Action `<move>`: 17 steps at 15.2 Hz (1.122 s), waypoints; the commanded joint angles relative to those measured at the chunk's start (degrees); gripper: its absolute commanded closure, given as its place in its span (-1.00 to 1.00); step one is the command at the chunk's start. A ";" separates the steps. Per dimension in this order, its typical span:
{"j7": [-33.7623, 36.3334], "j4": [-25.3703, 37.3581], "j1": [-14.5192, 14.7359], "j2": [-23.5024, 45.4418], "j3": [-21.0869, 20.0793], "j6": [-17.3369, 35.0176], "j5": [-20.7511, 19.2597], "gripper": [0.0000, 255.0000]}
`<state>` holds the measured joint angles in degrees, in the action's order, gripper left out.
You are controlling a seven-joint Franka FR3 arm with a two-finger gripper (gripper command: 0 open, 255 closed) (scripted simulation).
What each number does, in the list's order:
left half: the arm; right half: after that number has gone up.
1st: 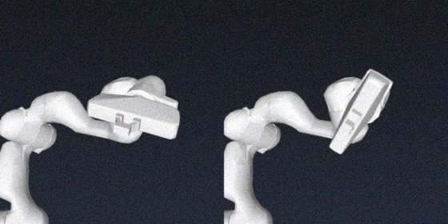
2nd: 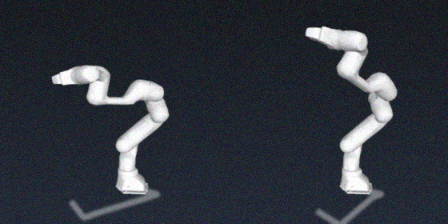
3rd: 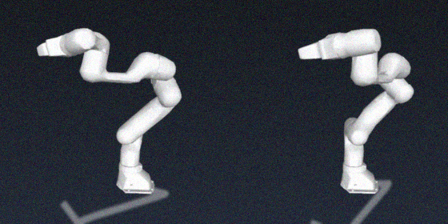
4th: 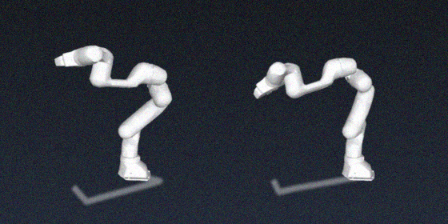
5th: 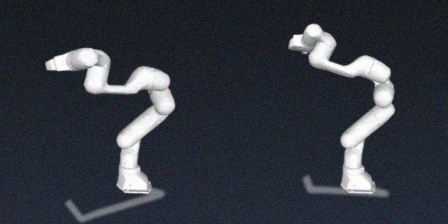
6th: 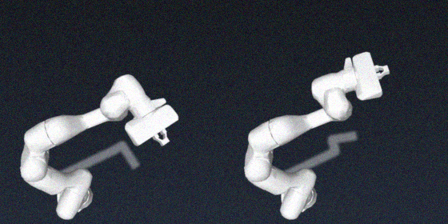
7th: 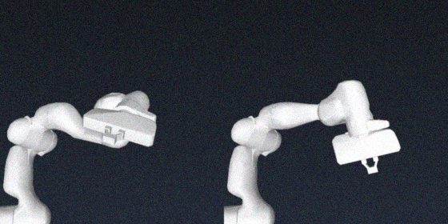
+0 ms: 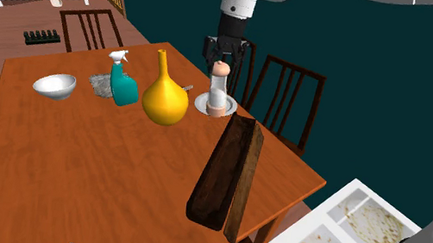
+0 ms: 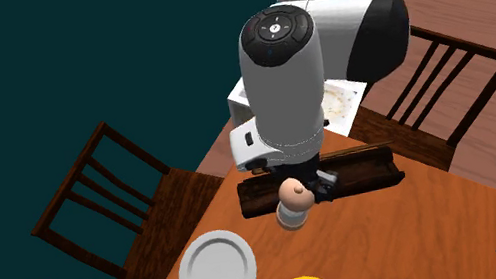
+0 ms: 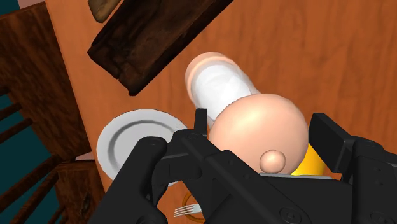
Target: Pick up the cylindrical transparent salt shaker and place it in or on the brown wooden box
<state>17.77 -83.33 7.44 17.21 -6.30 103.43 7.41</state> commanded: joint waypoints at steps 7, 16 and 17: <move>0.91 7.51 0.06 0.93 -0.03 -6.54 -0.26 1.00; 2.95 -10.25 0.89 -16.93 -1.07 -6.21 1.56 1.00; 3.26 -11.95 1.04 -18.95 -1.21 -6.47 1.80 1.00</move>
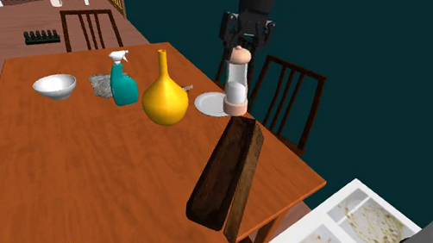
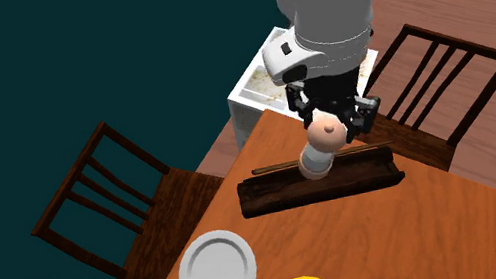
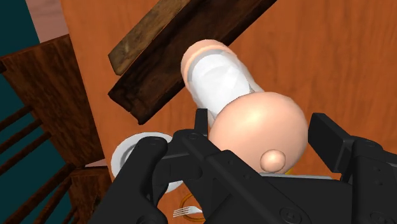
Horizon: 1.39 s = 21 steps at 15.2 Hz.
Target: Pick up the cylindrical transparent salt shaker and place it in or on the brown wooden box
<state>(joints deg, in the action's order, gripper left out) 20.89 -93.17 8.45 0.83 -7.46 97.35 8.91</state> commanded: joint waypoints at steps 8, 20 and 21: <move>1.77 -12.67 1.02 -13.71 -0.92 -0.61 1.84 1.00; 0.39 -22.75 1.20 -14.55 -1.22 8.53 2.36 1.00; 0.28 -23.50 1.22 -14.54 -1.25 9.29 2.41 1.00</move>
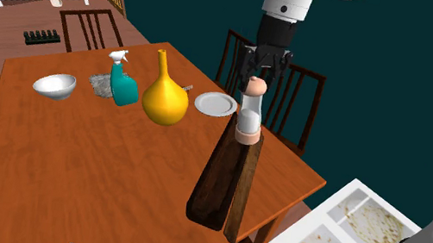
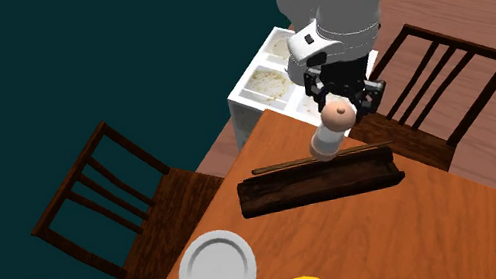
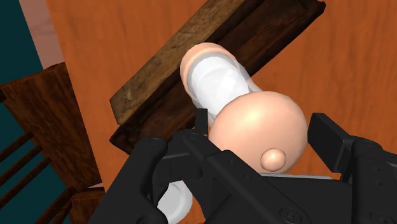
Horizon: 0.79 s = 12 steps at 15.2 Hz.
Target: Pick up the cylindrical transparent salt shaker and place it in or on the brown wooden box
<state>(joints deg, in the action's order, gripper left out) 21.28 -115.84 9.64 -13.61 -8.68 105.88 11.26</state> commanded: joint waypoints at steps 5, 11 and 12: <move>-0.66 -4.41 0.11 0.14 -0.19 4.56 0.30 1.00; -1.28 -8.19 0.22 0.82 -0.39 8.98 0.59 1.00; -1.28 -8.20 0.22 0.82 -0.39 8.98 0.59 1.00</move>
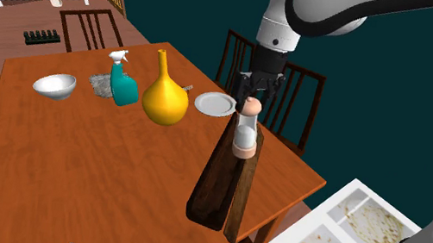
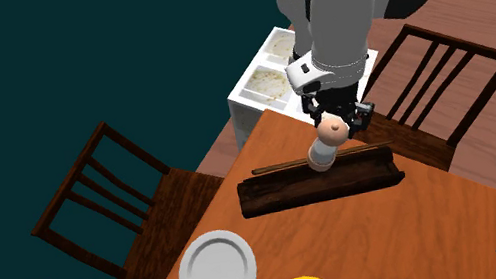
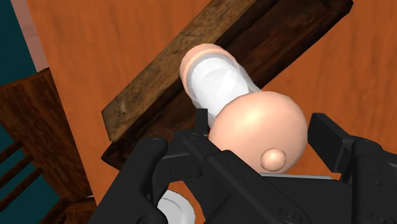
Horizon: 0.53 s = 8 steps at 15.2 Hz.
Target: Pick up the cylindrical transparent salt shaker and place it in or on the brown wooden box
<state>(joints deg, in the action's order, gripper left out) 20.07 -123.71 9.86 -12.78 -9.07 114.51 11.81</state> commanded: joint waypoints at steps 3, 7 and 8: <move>-0.08 -0.32 0.00 0.00 0.00 0.35 0.04 1.00; -0.08 -0.32 0.00 0.00 0.00 0.35 0.04 1.00; -0.08 -0.32 0.00 0.00 0.00 0.35 0.04 -1.00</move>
<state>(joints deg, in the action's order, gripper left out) 20.00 -124.03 9.87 -12.78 -9.07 114.86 11.85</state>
